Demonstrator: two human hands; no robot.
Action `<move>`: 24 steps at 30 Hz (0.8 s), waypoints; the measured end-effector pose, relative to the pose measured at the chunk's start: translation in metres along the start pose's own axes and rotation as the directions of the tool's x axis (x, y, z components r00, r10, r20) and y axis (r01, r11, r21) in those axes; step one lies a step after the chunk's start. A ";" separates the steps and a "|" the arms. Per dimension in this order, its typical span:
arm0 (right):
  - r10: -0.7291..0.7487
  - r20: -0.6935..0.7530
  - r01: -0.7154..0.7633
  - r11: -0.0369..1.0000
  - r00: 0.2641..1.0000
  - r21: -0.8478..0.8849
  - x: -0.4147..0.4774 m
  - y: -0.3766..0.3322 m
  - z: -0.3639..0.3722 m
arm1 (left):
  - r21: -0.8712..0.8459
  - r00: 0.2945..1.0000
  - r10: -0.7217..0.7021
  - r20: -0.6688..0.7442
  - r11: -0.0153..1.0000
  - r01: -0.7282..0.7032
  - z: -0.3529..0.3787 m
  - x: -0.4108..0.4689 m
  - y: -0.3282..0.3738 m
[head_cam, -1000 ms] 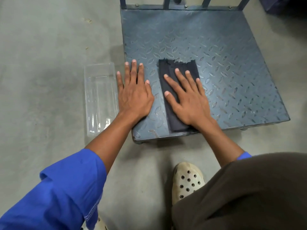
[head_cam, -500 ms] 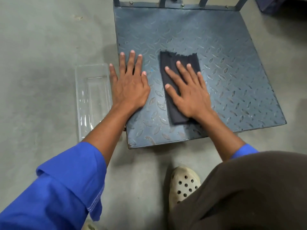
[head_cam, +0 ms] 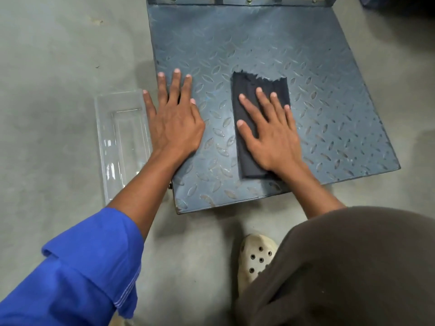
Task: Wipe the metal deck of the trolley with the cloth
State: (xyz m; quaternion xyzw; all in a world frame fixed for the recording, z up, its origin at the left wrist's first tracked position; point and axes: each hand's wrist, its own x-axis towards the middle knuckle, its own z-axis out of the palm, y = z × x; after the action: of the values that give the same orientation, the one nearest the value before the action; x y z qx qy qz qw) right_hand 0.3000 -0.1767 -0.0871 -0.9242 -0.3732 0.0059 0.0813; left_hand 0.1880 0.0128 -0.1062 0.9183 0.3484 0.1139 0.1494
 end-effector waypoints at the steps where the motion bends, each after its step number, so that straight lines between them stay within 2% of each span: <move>1: 0.038 -0.004 -0.037 0.999 0.999 0.015 0.015 -0.002 0.000 | 0.023 1.000 -0.002 -0.002 1.000 0.002 0.000 0.001 0.001; 4: 0.028 -0.021 -0.028 0.999 0.999 0.034 0.015 -0.028 0.006 | 0.039 1.000 -0.012 -0.001 0.999 0.012 0.000 0.000 0.001; 7: -0.088 -0.020 0.088 0.996 0.996 0.025 -0.048 -0.047 0.007 | 0.034 1.000 -0.008 0.012 0.999 0.007 0.000 -0.001 0.003; 9: -0.112 0.008 0.112 0.994 0.994 0.003 -0.077 -0.047 0.005 | 0.040 1.000 -0.013 0.012 0.999 0.012 0.000 -0.001 0.003; 15: -0.037 -0.009 0.037 0.999 0.999 0.006 -0.031 -0.015 0.005 | 0.102 1.000 -0.005 0.010 0.995 0.004 0.000 -0.002 0.004; 18: 0.020 -0.022 -0.020 0.999 1.000 0.035 -0.001 -0.026 0.006 | 0.112 1.000 0.002 0.011 0.994 -0.003 0.001 -0.001 0.004; 22: -0.112 -0.018 0.113 0.993 0.993 0.019 -0.043 -0.050 0.011 | 0.083 1.000 0.002 0.020 0.997 -0.003 0.001 0.001 0.002; 24: -0.107 0.003 0.107 0.994 0.994 0.007 -0.059 -0.035 0.011 | 0.081 1.000 0.002 0.031 0.997 -0.004 0.001 0.005 0.001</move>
State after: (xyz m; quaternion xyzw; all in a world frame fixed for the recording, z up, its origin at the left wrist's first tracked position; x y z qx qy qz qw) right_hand 0.2329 -0.1910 -0.0954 -0.9026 -0.4223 0.0043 0.0838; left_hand 0.1923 0.0150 -0.1060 0.9258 0.3491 0.0856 0.1173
